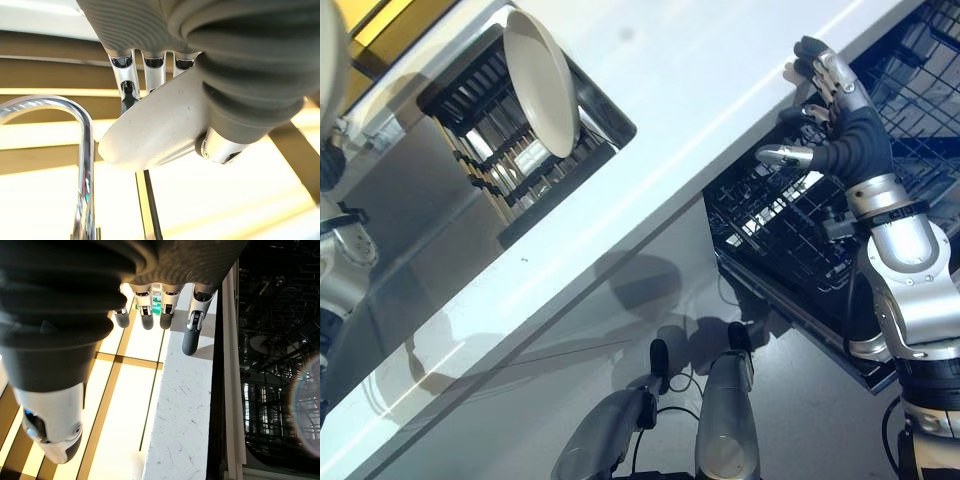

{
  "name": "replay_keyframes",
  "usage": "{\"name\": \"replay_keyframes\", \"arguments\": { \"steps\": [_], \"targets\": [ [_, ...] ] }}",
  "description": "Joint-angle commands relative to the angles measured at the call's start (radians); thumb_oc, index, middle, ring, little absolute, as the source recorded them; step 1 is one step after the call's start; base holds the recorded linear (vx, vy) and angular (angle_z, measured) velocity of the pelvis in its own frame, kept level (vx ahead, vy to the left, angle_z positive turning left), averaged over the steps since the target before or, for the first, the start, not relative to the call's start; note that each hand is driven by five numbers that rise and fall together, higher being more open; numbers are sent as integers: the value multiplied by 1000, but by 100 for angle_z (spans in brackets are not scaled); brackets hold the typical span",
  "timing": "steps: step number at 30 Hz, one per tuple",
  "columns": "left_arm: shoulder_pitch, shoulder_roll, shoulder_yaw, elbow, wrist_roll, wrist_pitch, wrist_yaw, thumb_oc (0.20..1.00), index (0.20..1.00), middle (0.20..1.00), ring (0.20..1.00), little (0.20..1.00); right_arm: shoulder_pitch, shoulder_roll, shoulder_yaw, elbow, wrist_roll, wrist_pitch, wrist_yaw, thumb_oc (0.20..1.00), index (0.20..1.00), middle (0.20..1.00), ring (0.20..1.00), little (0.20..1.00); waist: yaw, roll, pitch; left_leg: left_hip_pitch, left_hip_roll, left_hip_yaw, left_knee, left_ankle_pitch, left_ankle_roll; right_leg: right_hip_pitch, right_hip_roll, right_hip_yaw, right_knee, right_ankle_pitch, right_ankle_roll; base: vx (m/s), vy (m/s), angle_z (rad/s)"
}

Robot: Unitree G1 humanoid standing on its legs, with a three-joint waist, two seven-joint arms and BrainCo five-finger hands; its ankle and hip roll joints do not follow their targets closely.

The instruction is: Pick up plates and place into dishwasher.

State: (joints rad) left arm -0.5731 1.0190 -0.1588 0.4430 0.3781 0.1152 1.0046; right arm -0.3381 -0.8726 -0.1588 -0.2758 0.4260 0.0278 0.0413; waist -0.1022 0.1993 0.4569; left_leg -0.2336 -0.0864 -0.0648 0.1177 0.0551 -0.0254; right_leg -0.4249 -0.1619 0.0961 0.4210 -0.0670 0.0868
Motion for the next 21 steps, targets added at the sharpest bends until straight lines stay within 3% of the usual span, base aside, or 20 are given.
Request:
{"name": "replay_keyframes", "arguments": {
  "steps": [1,5,9,16,21],
  "targets": [
    [49,66,168,-121,-3,-80,8,200,200,200,200,200,156,44,-19,-5,35,19,29,1000,1000,1000,1000,1000,31,-20,-104,48,-41,-25,63,-64,28,107,-39,-30,-131,52,-13,-12,-182,12],
    [192,22,283,-336,-51,-206,-105,200,200,200,200,200,232,97,-66,-68,56,0,41,1000,1000,1000,1000,1000,62,-48,-162,92,-26,-51,40,-76,31,171,-36,-59,-158,33,-12,-11,-228,10],
    [291,-20,336,-526,-119,-278,-272,200,200,200,200,200,275,154,-82,-126,74,-15,40,1000,1000,1000,1000,1000,88,-76,-228,136,-7,-71,6,-82,35,246,-27,-89,-208,22,-9,-13,-272,14],
    [364,-89,310,-732,-173,-374,-516,200,200,200,200,200,273,242,-22,-172,42,-62,21,1000,1000,1000,1000,1000,131,-108,-346,194,29,-100,-63,-65,27,348,22,-123,-288,25,-15,-50,-283,8],
    [361,-143,238,-807,-229,-422,-687,200,200,200,200,200,243,265,30,-175,29,-100,-28,1000,1000,1000,1000,1000,163,-134,-402,218,41,-125,-99,-60,21,396,53,-141,-336,26,-16,-68,-274,11]
  ]
}}
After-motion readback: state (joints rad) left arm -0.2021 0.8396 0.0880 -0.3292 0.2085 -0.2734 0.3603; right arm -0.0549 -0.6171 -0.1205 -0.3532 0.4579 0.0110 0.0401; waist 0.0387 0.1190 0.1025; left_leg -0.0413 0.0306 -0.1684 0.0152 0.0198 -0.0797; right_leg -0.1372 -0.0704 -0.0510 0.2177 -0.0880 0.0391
